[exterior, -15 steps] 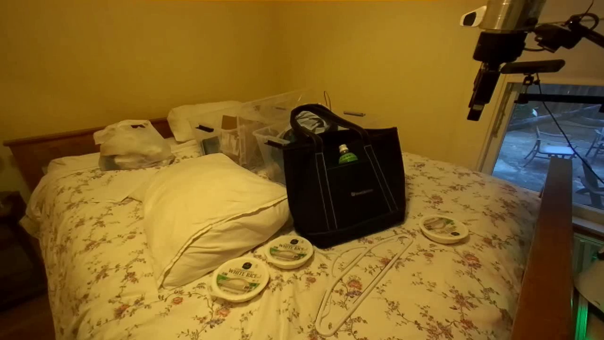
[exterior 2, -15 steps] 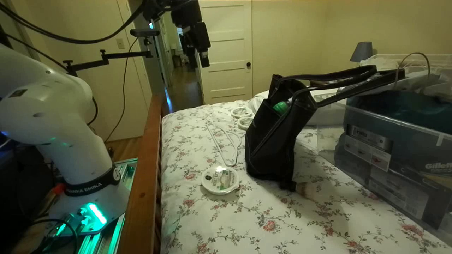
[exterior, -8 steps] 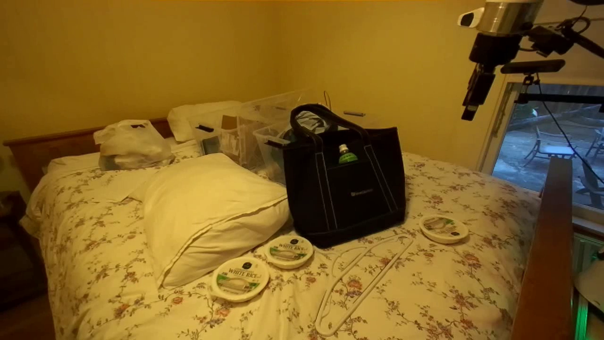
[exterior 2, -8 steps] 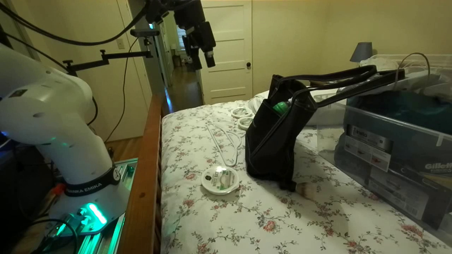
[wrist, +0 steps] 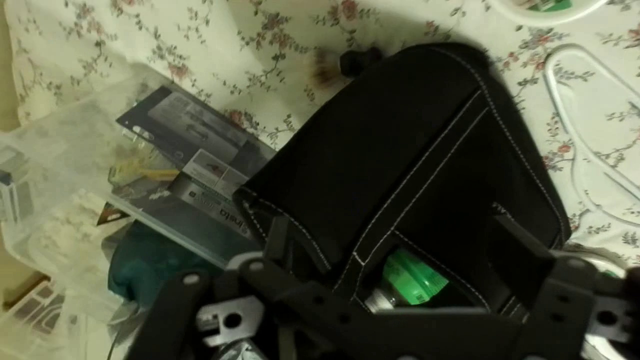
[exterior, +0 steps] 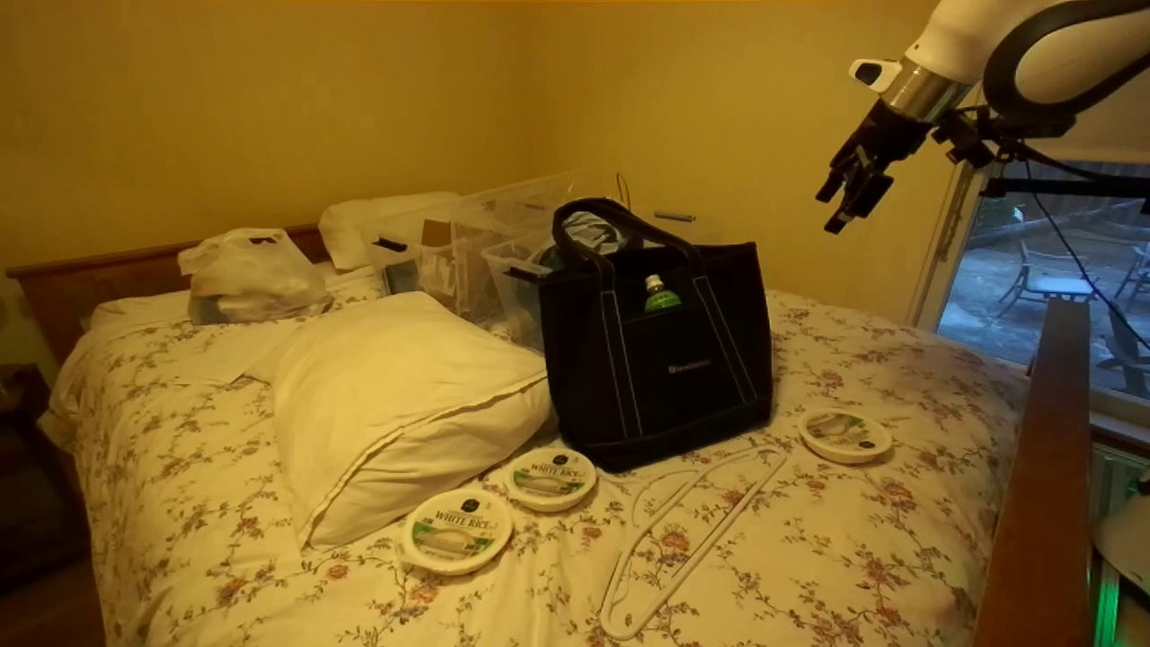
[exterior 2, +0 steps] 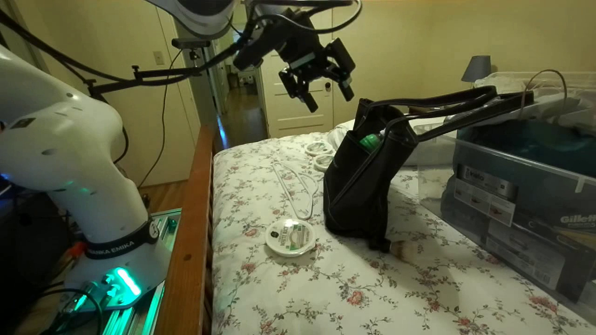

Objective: Move the black bag to the left.

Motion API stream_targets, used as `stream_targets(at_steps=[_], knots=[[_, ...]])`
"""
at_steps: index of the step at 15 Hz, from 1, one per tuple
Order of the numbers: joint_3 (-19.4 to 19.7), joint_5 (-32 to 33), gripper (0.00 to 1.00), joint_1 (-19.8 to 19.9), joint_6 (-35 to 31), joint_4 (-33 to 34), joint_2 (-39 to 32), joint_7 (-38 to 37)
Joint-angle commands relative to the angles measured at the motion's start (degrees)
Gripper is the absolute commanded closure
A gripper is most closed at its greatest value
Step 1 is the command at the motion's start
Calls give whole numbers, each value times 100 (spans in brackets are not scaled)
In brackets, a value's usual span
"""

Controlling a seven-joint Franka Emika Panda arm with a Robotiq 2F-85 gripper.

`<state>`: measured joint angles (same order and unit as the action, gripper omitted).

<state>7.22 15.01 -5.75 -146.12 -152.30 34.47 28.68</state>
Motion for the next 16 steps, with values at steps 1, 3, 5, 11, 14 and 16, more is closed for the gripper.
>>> stream_targets(at_steps=[1, 3, 5, 11, 14, 16], knots=[[1054, -247, 0, -400, -1450, -199, -494, 1554], [1840, -846, 0, -964, -2316, -226, -774, 2399], [1480, -739, 0, -594, -1986, -161, -696, 2165], [1672, -877, 0, -797, -2199, -160, -837, 2368], [2658, -1335, 0, -1831, -2789, -131, -1015, 2940], [3459, -1850, 0, -2719, -2931, -79, -934, 3674]])
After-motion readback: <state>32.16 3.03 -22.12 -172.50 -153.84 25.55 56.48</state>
